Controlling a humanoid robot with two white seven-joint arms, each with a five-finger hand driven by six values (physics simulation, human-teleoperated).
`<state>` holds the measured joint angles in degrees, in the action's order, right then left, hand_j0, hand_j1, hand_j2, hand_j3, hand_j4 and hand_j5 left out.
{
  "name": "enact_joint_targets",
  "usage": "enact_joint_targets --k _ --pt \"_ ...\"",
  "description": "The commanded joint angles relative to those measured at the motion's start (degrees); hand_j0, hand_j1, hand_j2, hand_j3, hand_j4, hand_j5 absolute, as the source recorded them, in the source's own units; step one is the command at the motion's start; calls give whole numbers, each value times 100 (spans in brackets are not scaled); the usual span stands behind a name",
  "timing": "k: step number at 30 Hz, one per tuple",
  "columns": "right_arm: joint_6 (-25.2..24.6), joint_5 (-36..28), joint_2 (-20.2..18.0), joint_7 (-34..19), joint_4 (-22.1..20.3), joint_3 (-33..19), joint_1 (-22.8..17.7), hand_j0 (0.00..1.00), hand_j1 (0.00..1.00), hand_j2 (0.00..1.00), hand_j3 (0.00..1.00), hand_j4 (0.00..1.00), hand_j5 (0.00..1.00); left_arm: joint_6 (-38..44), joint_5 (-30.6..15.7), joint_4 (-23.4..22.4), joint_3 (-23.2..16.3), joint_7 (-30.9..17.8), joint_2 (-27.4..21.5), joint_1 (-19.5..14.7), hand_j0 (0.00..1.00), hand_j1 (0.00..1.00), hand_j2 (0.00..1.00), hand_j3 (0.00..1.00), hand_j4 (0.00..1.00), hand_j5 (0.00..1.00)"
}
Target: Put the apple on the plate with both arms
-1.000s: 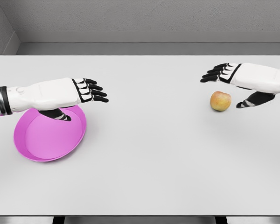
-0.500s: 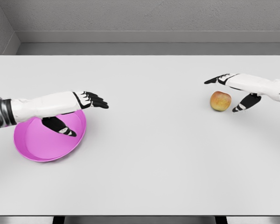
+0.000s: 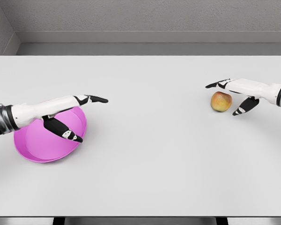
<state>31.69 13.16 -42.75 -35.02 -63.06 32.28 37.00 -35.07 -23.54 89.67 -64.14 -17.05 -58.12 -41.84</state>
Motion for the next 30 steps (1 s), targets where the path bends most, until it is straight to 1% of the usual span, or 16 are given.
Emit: enact_joint_targets --k 1,2,3,4,8,12,13,14,15,16,17,18,20,21,23,30 --pt "-14 -33 3 2 31 -2 0 100 100 100 100 100 100 7 -273 -55 -90 0 20 -9 100 100 100 100 100 100" --pt "-14 -33 73 2 83 -2 9 100 100 100 100 100 100 7 -282 -55 -99 0 160 -9 100 100 100 100 100 100" --pt "-14 73 170 2 241 -2 105 100 100 100 100 100 100 7 -282 -55 -99 0 266 -9 100 100 100 100 100 100" --pt "-14 178 249 2 312 -2 123 100 100 100 100 100 100 7 -291 -55 -107 0 284 -9 100 100 100 100 100 100" --pt "-14 196 267 2 365 -2 141 100 100 100 100 100 100 7 -467 -38 -178 0 345 9 100 100 100 100 100 100" --pt "-14 214 267 2 409 -2 132 100 100 100 100 100 100 7 -423 59 -195 -70 345 -18 100 100 100 100 100 100" --pt "-14 222 267 2 409 -2 132 100 100 100 100 100 100 7 -291 156 -195 -210 336 -26 100 100 100 100 100 100" --pt "-14 214 267 2 409 -2 132 100 100 100 100 100 100 7 209 288 -187 -237 327 -140 100 100 100 100 100 100" --pt "-14 214 267 2 409 -2 132 98 98 98 98 98 98 7 850 288 -134 -193 327 -211 96 96 96 96 96 96" --pt "-14 214 267 2 409 -2 132 92 92 92 92 92 92 7 1676 288 85 -175 336 -325 82 82 82 82 82 82" --pt "-14 214 258 2 409 -2 132 87 87 87 87 87 87 7 2186 288 340 -175 345 -343 76 76 76 76 76 76" --pt "-14 214 258 2 409 -2 132 81 81 81 81 81 81 7 2442 296 525 -184 345 -360 78 78 78 78 78 78" --pt "-14 214 258 2 409 -2 132 69 69 69 69 69 69 7 2451 454 560 -228 407 -413 100 100 100 100 100 100" --pt "-14 214 258 2 409 -2 132 68 68 68 68 68 68 7 2451 542 560 -237 415 -457 100 100 100 100 100 100" --pt "-14 214 258 2 409 -2 132 66 66 66 66 66 66 7 2460 543 552 -246 424 -457 100 100 100 100 100 100" --pt "56 222 258 2 400 -2 123 65 65 65 65 65 65 7 2583 534 525 -255 442 -448 100 100 100 100 100 100"
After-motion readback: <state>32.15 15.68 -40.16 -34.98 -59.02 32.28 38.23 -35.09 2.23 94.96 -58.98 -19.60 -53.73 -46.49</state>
